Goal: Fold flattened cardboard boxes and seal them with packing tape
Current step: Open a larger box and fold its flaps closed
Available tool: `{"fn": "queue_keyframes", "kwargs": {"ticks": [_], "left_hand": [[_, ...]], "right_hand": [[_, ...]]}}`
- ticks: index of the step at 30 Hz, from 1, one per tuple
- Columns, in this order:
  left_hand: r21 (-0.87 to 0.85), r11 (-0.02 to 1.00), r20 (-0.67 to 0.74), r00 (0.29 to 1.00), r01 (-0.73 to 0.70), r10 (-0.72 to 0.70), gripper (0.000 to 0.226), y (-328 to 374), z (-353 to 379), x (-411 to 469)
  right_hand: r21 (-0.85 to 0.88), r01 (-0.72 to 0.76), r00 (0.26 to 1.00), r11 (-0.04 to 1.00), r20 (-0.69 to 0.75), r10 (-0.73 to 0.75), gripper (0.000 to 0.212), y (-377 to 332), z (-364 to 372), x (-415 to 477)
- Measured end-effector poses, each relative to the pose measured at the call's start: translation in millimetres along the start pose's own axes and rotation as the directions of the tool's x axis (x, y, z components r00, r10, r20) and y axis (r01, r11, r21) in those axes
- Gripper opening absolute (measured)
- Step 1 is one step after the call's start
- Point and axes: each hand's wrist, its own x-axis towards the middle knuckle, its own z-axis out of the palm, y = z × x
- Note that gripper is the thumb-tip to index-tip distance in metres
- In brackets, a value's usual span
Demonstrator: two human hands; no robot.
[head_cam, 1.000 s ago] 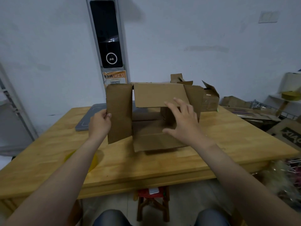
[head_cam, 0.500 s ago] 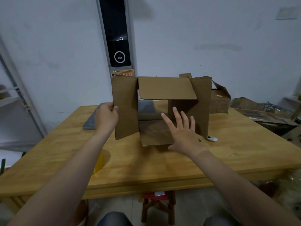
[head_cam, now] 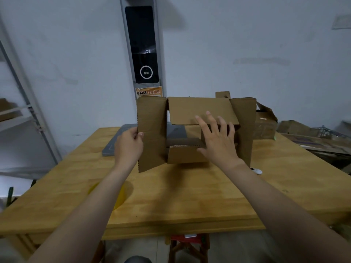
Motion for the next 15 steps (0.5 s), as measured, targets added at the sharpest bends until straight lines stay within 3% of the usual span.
{"fn": "queue_keyframes", "kwargs": {"ticks": [12, 15], "left_hand": [[-0.038, 0.999, 0.01, 1.0, 0.027, -0.026, 0.023, -15.0, -4.5, 12.3], [-0.154, 0.987, 0.058, 0.997, 0.055, -0.046, 0.025, -12.3, -10.1, 21.0]], "right_hand": [[-0.001, 0.004, 1.0, 1.0, -0.02, -0.004, 0.072, -19.5, 25.0, 38.0], [0.023, -0.003, 0.999, 1.0, -0.053, 0.004, 0.068, -21.7, 23.0, 46.8]]}}
